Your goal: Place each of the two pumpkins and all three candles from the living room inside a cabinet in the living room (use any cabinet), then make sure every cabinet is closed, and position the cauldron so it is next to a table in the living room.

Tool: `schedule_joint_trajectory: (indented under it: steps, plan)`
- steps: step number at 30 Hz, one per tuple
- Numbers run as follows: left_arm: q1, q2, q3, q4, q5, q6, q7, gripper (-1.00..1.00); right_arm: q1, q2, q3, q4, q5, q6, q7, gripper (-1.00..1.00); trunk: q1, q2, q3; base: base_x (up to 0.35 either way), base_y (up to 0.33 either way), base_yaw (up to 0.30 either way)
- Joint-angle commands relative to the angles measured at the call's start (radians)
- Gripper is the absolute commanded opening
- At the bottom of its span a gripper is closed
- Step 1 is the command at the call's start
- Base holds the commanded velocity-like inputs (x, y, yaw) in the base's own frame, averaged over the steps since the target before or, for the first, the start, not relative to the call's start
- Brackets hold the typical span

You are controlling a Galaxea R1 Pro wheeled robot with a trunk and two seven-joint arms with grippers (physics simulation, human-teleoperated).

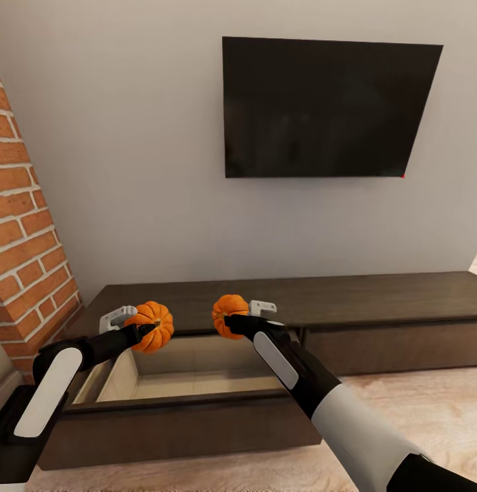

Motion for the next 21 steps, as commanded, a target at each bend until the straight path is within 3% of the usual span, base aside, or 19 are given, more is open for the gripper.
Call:
schedule_joint_trajectory:
  steps: [1, 21]
  plan:
    - [-0.001, 0.001, -0.001, -0.001, 0.011, 0.000, 0.011, -1.00, -0.001, 0.000, 0.002, -0.002, -0.007, 0.000, -0.009, -1.00, 0.004, -0.008, -0.004, 0.000, 0.000, 0.000]
    - [-0.001, 0.001, -0.004, 0.005, 0.009, -0.014, 0.011, -1.00, -0.001, 0.000, 0.002, -0.002, -0.007, 0.000, -0.009, -1.00, 0.073, -0.133, -0.064, 0.000, 0.000, -0.045]
